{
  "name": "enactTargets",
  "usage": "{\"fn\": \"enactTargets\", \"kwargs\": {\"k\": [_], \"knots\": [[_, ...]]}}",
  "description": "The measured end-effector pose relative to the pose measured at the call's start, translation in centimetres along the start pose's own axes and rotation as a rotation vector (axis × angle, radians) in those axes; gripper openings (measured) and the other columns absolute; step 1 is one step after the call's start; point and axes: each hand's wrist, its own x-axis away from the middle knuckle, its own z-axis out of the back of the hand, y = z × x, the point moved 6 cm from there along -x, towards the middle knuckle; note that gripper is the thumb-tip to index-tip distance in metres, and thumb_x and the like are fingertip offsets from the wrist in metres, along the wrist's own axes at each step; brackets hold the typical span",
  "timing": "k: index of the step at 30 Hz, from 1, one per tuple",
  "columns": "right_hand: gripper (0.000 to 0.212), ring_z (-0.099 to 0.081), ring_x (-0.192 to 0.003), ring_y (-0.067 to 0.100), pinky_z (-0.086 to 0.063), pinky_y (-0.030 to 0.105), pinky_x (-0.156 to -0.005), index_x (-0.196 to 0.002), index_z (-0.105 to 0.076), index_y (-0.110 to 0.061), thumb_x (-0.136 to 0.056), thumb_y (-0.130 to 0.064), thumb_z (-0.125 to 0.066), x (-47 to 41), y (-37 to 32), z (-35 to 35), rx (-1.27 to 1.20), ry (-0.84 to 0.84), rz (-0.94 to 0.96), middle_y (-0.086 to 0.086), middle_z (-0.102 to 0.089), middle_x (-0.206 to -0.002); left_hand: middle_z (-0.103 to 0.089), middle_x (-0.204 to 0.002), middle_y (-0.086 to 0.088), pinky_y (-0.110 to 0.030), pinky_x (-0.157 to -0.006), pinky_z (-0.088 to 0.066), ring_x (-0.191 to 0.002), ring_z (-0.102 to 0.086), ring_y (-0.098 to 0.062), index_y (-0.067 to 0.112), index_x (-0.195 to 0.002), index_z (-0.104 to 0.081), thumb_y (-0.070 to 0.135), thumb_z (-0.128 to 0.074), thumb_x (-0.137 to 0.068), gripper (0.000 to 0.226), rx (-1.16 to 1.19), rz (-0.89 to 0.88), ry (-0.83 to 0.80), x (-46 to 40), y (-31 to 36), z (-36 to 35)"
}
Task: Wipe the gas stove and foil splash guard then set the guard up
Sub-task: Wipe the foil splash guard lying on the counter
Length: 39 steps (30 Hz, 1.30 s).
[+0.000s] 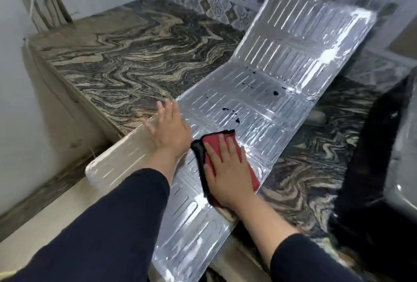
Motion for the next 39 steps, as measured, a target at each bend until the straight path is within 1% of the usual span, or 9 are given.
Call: {"fn": "enactTargets", "kwargs": {"k": [3, 8, 14, 17, 21, 28, 31, 35, 39], "knots": [[0.053, -0.024, -0.143, 0.031, -0.01, 0.05, -0.111, -0.144, -0.036, -0.028, -0.093, -0.039, -0.031, 1.9, -2.7, -1.0, 0.012, 0.044, 0.041, 0.011, -0.031, -0.154, 0.012, -0.162, 0.0, -0.064, -0.112, 0.011, -0.149, 0.013, -0.019, 0.015, -0.154, 0.002, 0.035, -0.013, -0.102, 0.058, 0.024, 0.005, -0.097, -0.7, 0.2, -1.3], [0.052, -0.031, -0.141, 0.03, -0.013, 0.052, -0.109, -0.142, -0.04, -0.029, -0.091, -0.04, -0.034, 2.4, -2.8, -1.1, 0.042, 0.052, 0.072, 0.01, -0.035, -0.152, 0.012, -0.162, 0.0, -0.056, -0.118, 0.007, -0.149, 0.011, -0.015, 0.013, -0.154, 0.001, 0.041, -0.006, -0.101, 0.061, 0.013, 0.066, -0.106, -1.1, -2.9, -3.3], [0.052, -0.014, -0.147, 0.02, 0.006, 0.059, -0.113, -0.143, -0.033, -0.039, -0.092, -0.045, -0.028, -0.3, -0.4, 0.0, 0.061, -0.052, 0.341, -0.003, -0.023, -0.157, 0.015, -0.161, 0.001, -0.049, -0.12, 0.006, -0.149, 0.012, -0.014, 0.014, -0.154, 0.005, 0.045, -0.006, -0.1, 0.062, 0.01, -0.018, -0.133, -1.4, -3.6, -3.6], [0.054, -0.003, -0.148, 0.015, 0.016, 0.059, -0.111, -0.145, -0.023, -0.046, -0.091, -0.049, -0.023, -3.7, 2.4, 1.0, 0.11, -0.1, 0.375, -0.009, -0.011, -0.159, 0.017, -0.161, -0.001, -0.05, -0.119, 0.006, -0.148, 0.015, -0.017, 0.014, -0.153, 0.007, 0.045, -0.003, -0.1, 0.062, -0.024, -0.049, -0.143, -1.4, -3.6, -3.7], [0.05, 0.006, -0.147, 0.012, 0.019, 0.06, -0.11, -0.145, -0.014, -0.05, -0.096, -0.05, -0.021, -7.9, 5.2, 1.4, 0.192, -0.1, 0.401, -0.014, -0.002, -0.159, 0.014, -0.161, -0.004, -0.049, -0.116, 0.009, -0.148, 0.014, -0.019, 0.012, -0.153, 0.007, 0.05, 0.001, -0.097, 0.067, -0.076, -0.068, -0.092, -1.2, -3.4, -3.6], [0.055, 0.008, -0.147, 0.018, 0.021, 0.059, -0.109, -0.147, -0.004, -0.045, -0.093, -0.056, -0.004, -14.7, 12.8, 3.6, 0.244, -0.036, 0.132, -0.005, -0.001, -0.16, 0.021, -0.159, -0.003, -0.047, -0.116, 0.011, -0.147, 0.018, -0.018, 0.013, -0.151, 0.014, 0.067, 0.001, -0.089, 0.083, -0.105, -0.076, -0.074, -1.1, -3.7, -3.7], [0.055, 0.007, -0.148, 0.019, 0.013, 0.062, -0.111, -0.148, -0.005, -0.04, -0.094, -0.053, -0.005, -17.0, 15.1, 4.2, 0.26, -0.052, 0.045, -0.001, 0.001, -0.161, 0.021, -0.159, -0.003, -0.048, -0.117, 0.01, -0.147, 0.018, -0.019, 0.012, -0.151, 0.014, 0.067, -0.001, -0.091, 0.083, -0.088, -0.085, -0.072, -0.9, -3.5, -3.7], [0.059, 0.008, -0.148, 0.022, 0.013, 0.06, -0.113, -0.15, -0.007, -0.033, -0.094, -0.05, -0.004, -16.2, 13.9, 4.0, 0.255, -0.017, -0.054, 0.003, 0.0, -0.161, 0.02, -0.159, -0.003, -0.049, -0.118, 0.007, -0.147, 0.019, -0.017, 0.013, -0.151, 0.014, 0.066, -0.001, -0.09, 0.083, -0.112, -0.108, -0.083, -1.8, -4.4, -3.7], [0.062, 0.01, -0.148, 0.022, 0.016, 0.056, -0.113, -0.151, -0.007, -0.032, -0.093, -0.052, -0.002, -12.5, 11.0, 3.0, 0.216, 0.005, -0.028, 0.003, 0.0, -0.161, 0.012, -0.161, 0.002, -0.047, -0.12, 0.005, -0.149, 0.008, -0.016, 0.019, -0.153, 0.007, 0.056, -0.012, -0.097, 0.07, -0.021, -0.048, -0.131, -3.5, -5.9, -2.2]]}}
